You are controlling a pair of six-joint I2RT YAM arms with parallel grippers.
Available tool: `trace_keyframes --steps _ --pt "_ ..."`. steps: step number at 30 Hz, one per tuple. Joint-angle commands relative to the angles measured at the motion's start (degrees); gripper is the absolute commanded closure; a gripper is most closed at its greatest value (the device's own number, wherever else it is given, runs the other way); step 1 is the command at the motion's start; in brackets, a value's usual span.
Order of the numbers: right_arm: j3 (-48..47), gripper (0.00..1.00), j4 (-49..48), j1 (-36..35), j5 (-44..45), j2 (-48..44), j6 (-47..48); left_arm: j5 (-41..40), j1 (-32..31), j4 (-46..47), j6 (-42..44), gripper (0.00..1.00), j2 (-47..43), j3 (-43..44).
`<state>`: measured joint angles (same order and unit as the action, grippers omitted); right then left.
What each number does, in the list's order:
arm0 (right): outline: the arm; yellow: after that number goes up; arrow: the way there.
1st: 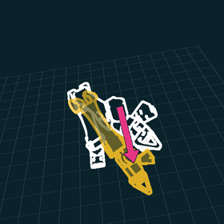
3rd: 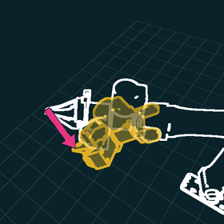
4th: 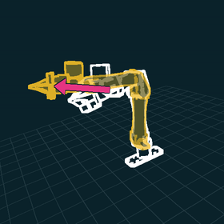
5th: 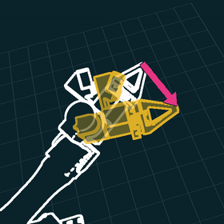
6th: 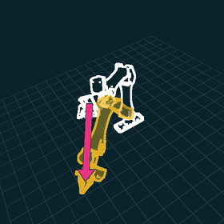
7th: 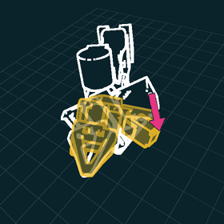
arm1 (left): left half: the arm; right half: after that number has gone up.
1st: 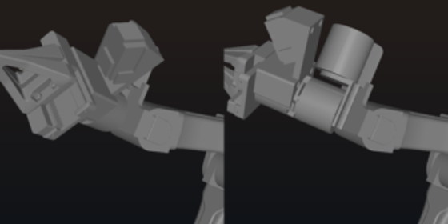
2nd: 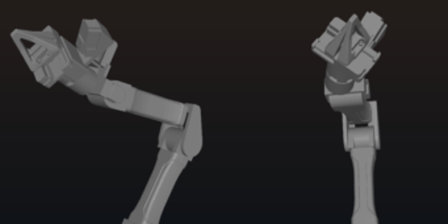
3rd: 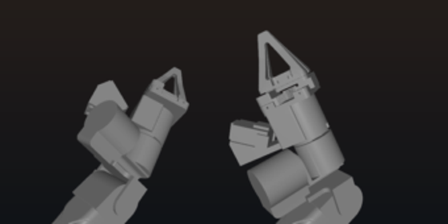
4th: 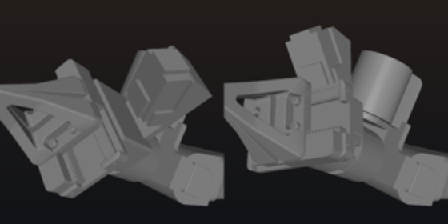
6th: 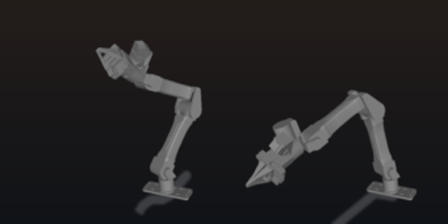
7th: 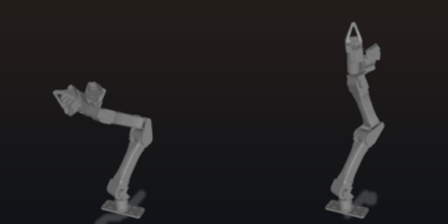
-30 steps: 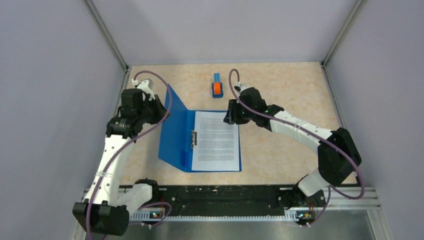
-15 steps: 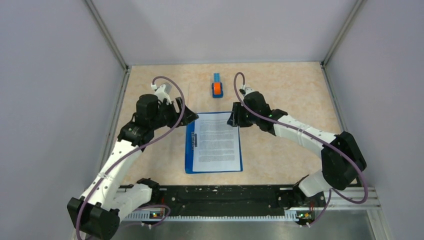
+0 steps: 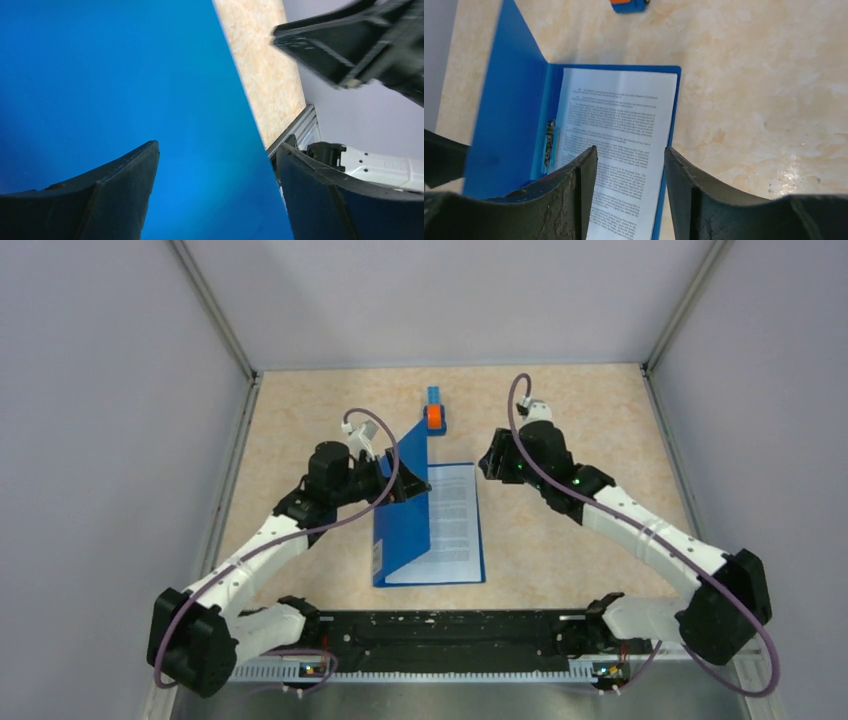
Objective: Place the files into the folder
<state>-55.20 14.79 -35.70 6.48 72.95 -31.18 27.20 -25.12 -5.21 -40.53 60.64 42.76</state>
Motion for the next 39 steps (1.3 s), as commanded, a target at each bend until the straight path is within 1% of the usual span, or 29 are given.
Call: trace_keyframes --steps 1,5,7,12,17,21,25,28,30,32,35,39 --pt "0.89 0.47 1.3 0.71 7.78 -6.65 -0.13 -0.26 -1.57 8.12 -0.79 0.06 5.02 -2.55" --pt "0.82 0.46 2.41 0.72 9.02 -8.51 0.4 -0.18 -2.33 9.89 -0.56 0.05 11.44 -3.81" --pt "1.01 0.45 2.6 0.67 9.1 -8.78 0.47 -1.04 -2.97 11.9 -0.82 0.05 14.14 -4.96" --pt "1.83 0.44 2.38 0.72 8.66 -8.17 0.22 -3.43 -4.05 13.28 -0.6 0.04 20.84 -5.46" --pt "2.45 0.41 1.63 0.72 8.03 -7.18 -0.14 -4.88 -4.23 12.59 -0.19 0.02 24.54 -5.46" --pt "2.28 0.38 1.21 0.67 7.87 -6.61 0.11 -6.97 -4.32 8.39 1.35 0.02 22.3 -3.42" --pt "2.33 0.36 0.23 0.7 7.68 -6.31 0.22 -9.2 -4.31 -0.79 4.74 0.02 18.9 1.64" --pt "2.13 0.32 -0.71 0.72 7.13 -5.8 0.23 -12.4 -4.32 -8.01 6.79 0.02 16.0 6.48" --pt "1.62 0.25 -0.96 0.73 6.84 -5.25 0.52 -15.82 -4.28 -12.66 7.3 0.02 13.76 9.84" --pt "0.92 0.2 -1.07 0.77 6.54 -4.89 0.64 -19.31 -4.25 -17.17 8.22 0.02 11.31 13.85" --pt "0.4 0.15 -1.45 0.69 6.31 -4.89 0.69 -24.59 -4.29 -22.34 9.86 0.02 8.1 17.54" --pt "0.36 0.11 -2.25 0.68 5.88 -5.37 0.52 -31.62 -4.31 -26.17 12.21 0.02 4.44 19.8"
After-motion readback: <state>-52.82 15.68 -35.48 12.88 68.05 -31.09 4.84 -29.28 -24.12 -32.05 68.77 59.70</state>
